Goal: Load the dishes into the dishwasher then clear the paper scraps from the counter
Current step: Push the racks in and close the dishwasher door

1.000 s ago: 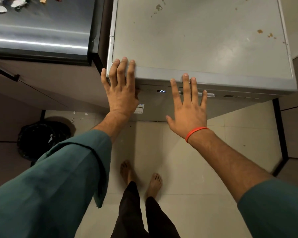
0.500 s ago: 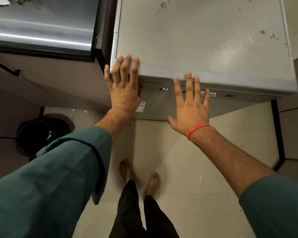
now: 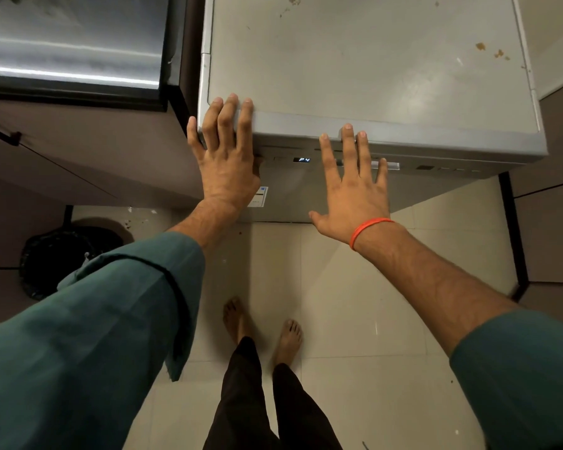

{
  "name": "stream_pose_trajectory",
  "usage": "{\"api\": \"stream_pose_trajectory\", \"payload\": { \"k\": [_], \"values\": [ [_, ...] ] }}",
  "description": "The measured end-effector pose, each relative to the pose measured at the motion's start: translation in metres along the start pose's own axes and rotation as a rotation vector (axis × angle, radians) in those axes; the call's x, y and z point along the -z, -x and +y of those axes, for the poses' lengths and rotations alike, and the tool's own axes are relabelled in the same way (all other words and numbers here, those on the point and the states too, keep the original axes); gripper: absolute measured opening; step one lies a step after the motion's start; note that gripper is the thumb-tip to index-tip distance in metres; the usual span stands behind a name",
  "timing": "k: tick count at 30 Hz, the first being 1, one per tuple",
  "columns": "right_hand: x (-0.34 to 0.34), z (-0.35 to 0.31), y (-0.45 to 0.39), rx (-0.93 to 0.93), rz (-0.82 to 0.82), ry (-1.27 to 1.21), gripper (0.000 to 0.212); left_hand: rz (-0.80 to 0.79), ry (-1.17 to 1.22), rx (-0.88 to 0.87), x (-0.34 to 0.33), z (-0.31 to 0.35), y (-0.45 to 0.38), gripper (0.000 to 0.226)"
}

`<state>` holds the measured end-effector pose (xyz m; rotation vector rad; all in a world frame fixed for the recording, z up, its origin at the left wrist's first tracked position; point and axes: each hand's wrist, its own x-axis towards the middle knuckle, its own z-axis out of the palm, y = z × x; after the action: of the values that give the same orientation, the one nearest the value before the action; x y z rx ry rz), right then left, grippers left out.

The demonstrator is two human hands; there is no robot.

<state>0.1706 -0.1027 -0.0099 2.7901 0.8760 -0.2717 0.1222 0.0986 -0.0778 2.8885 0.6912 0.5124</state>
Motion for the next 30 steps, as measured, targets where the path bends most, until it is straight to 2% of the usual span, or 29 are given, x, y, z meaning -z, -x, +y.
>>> {"api": "stream_pose_trajectory", "payload": {
  "k": [11, 21, 24, 27, 30],
  "values": [
    [0.023, 0.000, 0.004, -0.009, -0.123, -0.115, 0.128, -0.178, 0.018, -0.015, 0.026, 0.003, 0.007, 0.110],
    [0.025, 0.008, 0.008, 0.061, -0.156, -0.189, 0.123, -0.443, -0.088, -0.008, 0.056, 0.017, 0.029, 0.121],
    [0.021, 0.018, 0.015, 0.134, -0.143, -0.209, 0.110, -0.435, -0.055, 0.016, 0.064, 0.023, 0.033, 0.113],
    [0.004, 0.030, 0.028, 0.142, -0.184, -0.406, 0.101, -0.397, 0.101, 0.076, 0.072, 0.037, 0.047, 0.099],
    [-0.021, 0.054, 0.043, 0.015, -0.244, -0.579, 0.093, -0.591, 0.260, 0.229, 0.073, 0.059, 0.071, 0.088]
  ]
}}
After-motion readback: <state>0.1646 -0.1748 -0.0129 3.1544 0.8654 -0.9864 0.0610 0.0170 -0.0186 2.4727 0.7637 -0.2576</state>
